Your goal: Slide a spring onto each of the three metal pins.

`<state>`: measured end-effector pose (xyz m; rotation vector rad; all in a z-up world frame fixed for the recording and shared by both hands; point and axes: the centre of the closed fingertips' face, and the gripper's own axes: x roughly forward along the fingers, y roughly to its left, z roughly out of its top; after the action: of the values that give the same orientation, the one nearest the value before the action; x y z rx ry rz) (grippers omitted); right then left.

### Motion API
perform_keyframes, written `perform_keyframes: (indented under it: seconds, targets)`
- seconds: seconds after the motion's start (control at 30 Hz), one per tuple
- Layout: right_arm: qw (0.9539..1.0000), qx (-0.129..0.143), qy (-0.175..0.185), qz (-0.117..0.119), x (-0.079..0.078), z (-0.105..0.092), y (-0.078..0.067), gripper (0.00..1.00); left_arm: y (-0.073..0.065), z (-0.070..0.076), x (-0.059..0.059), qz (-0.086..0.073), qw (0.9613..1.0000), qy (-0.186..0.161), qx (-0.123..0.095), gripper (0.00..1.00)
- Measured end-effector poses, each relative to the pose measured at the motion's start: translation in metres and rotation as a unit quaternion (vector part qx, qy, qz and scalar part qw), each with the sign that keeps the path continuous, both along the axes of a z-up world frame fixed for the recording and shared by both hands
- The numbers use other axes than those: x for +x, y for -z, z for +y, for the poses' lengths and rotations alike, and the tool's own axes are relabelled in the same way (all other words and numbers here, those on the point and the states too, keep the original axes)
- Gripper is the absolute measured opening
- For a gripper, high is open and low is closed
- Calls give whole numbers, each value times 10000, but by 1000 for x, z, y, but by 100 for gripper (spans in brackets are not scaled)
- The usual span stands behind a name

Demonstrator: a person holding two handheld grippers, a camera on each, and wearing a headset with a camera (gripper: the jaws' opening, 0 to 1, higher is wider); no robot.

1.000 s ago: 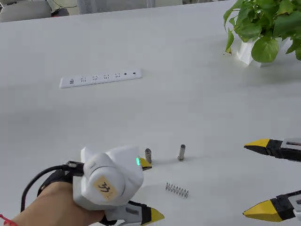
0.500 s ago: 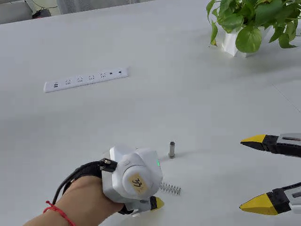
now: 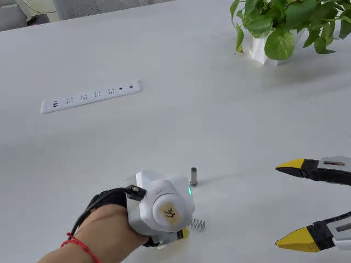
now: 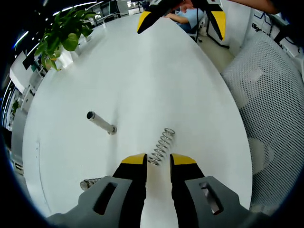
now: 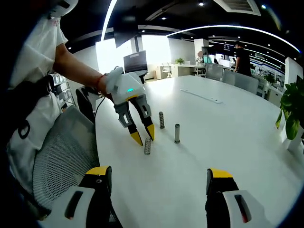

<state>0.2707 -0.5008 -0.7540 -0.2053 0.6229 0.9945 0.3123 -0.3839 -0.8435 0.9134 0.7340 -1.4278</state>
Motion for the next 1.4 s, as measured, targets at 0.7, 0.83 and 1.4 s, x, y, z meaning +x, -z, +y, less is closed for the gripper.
perform_keyframes:
  seconds: [0.7,0.83,1.4]
  targets:
    - [10000,47,28,-31,1,2,-2,80,3,2,-2,185,9996,-170,132,7]
    - [10000,33,31,-22,1,1,-1,80,3,2,-3,214,9995,-217,126,7]
    - [10000,3,-68,-10,0,7,-4,79,-12,1,-17,375,9981,-397,-287,7]
